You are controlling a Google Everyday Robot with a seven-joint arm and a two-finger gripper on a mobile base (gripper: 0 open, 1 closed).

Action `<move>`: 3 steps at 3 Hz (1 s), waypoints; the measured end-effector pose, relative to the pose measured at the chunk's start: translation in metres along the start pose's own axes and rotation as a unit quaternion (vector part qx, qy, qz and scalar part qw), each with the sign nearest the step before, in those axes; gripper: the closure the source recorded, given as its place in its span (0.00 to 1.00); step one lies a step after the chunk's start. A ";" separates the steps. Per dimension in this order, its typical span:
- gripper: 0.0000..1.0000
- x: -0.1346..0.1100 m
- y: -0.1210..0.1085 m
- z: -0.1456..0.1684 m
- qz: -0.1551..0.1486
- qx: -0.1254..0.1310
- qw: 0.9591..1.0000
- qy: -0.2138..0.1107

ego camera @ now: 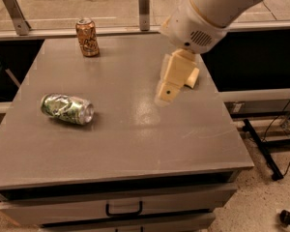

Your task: Move green can near sponge

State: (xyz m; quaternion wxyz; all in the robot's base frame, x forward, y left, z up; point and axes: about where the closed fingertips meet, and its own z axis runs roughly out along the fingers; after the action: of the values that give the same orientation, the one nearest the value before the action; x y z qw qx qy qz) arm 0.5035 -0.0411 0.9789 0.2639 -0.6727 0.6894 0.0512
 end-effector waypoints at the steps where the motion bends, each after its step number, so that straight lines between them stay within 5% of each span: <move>1: 0.00 -0.057 -0.008 0.046 -0.029 -0.010 0.998 -0.048; 3: 0.00 -0.113 0.018 0.134 -0.018 -0.063 0.994 -0.084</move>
Offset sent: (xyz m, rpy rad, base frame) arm 0.0277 0.1894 -0.0768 0.1794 0.1003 0.1647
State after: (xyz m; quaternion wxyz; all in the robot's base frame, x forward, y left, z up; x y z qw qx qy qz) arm 0.5205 0.1193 0.9082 0.2790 -0.6937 0.6477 0.1461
